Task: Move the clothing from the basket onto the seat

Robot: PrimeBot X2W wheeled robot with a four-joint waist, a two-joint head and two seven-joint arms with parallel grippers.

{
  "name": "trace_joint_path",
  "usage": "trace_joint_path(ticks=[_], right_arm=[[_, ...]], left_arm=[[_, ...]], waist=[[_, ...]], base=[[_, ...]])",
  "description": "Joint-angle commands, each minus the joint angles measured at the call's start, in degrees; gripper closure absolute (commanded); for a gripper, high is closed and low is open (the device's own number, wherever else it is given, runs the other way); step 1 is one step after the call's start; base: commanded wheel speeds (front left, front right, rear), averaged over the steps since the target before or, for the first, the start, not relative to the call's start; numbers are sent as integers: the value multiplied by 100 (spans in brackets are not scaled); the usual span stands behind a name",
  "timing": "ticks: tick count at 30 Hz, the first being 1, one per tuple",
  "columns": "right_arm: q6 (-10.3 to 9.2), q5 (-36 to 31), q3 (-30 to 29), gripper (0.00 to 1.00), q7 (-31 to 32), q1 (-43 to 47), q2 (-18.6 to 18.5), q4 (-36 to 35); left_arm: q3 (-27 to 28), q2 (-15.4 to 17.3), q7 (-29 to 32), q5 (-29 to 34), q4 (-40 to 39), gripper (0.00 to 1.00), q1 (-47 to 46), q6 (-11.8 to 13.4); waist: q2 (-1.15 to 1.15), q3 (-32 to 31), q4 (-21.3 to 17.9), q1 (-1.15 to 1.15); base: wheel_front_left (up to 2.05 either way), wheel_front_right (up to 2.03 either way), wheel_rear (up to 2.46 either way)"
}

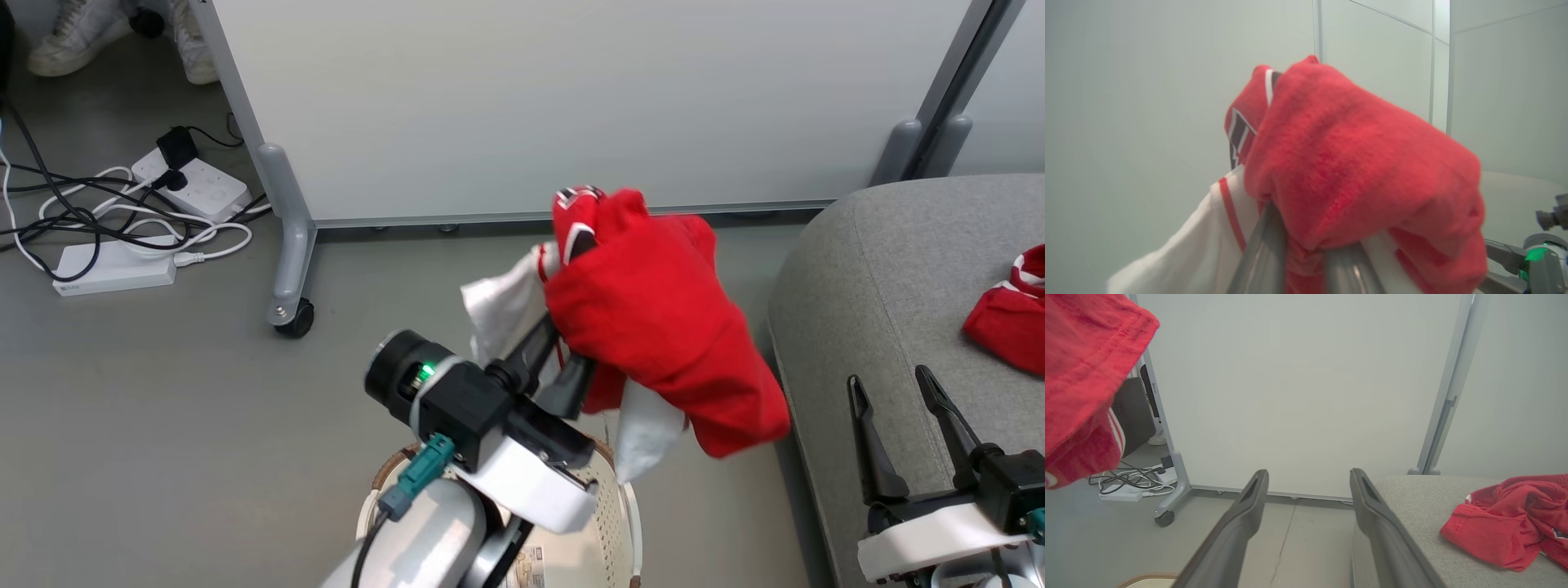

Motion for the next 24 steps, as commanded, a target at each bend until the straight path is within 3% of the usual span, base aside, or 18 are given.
trace_joint_path(ticks=[1,7,24], right_arm=[[2,-28,-4,0,-1,13,-23,-10],[2,-32,-30,0,-1,9,-11,-1],[2,-80,70,0,-1,32,-108,2]], left_arm=[[-137,19,-23,-71,18,100,51,-24],[-405,19,-23,-190,88,100,58,44],[-268,18,-23,-221,100,100,-27,90]], waist=[[0,-7,-4,0],[0,-14,-18,0],[0,-10,-22,0]], base=[[0,0,0],[0,0,0],[0,0,0]])
